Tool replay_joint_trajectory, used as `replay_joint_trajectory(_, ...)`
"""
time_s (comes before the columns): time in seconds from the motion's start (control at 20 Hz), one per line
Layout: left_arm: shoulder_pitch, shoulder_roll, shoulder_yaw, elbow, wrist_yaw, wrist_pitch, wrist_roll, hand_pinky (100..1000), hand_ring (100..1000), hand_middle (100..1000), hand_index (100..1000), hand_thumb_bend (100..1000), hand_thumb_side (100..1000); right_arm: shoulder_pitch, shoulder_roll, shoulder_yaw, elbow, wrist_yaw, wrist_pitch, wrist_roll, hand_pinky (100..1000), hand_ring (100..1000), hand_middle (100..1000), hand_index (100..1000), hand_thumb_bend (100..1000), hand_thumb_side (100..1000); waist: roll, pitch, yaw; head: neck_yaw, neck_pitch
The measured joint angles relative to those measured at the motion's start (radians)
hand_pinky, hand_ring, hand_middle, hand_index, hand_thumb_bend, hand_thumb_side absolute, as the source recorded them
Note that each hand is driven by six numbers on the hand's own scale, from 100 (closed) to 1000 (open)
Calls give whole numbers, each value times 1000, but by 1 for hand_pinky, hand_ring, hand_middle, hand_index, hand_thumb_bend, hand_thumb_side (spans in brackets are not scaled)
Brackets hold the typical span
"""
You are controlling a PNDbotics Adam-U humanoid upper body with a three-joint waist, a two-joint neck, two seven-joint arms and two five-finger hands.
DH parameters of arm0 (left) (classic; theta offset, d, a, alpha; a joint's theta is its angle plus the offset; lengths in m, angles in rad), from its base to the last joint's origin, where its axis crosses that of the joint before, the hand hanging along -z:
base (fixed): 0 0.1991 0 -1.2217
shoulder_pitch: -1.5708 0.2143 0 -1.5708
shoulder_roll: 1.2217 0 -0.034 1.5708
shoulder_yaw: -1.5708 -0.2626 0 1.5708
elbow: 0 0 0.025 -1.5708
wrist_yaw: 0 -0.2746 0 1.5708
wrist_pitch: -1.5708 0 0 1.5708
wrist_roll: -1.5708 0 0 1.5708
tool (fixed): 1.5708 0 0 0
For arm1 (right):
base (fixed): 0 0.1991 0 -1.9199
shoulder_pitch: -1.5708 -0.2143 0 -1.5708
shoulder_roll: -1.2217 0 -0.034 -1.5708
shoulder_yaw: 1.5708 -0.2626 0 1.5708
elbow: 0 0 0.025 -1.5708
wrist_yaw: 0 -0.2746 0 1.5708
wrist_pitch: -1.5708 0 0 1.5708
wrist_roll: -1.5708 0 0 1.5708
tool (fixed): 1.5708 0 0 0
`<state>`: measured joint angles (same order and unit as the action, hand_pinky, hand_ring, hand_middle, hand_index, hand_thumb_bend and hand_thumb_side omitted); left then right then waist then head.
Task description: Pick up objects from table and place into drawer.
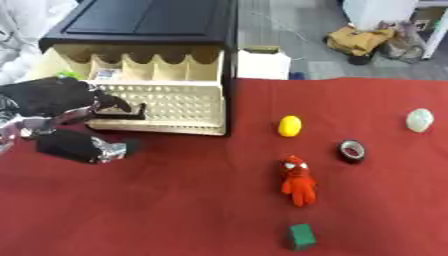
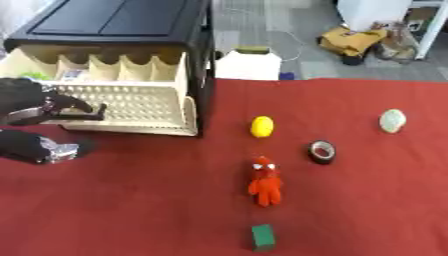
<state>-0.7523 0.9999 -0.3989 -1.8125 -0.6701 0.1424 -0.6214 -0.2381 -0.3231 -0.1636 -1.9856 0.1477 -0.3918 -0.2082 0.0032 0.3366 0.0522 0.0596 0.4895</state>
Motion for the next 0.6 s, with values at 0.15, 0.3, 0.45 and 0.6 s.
replay_joint_trajectory(0.15, -6, -4, -4, 10, -8, -6, -6, 100, 100, 100, 870, 413, 1000, 0, 3, 0, 0, 0, 0, 0, 685, 709, 493, 753, 338, 700, 0, 0, -3, 0, 0)
replay_joint_trajectory(0.3, -7, -8, -4, 14, -15, -10, -10, 100, 100, 100, 804, 411, 1000, 0, 4, 0, 0, 0, 0, 0, 687, 709, 494, 753, 337, 699, 0, 0, -3, 0, 0)
replay_joint_trajectory(0.45, -9, -8, -4, 16, -20, -12, -12, 100, 100, 100, 760, 412, 1000, 0, 4, 0, 0, 0, 1, 0, 689, 709, 494, 753, 337, 699, 0, 0, -3, 0, 0)
replay_joint_trajectory(0.6, -9, -8, -4, 19, -26, -14, -13, 100, 100, 100, 727, 413, 1000, 0, 4, 0, 0, 0, 2, -2, 691, 709, 494, 753, 335, 698, 0, 0, -3, 0, 0)
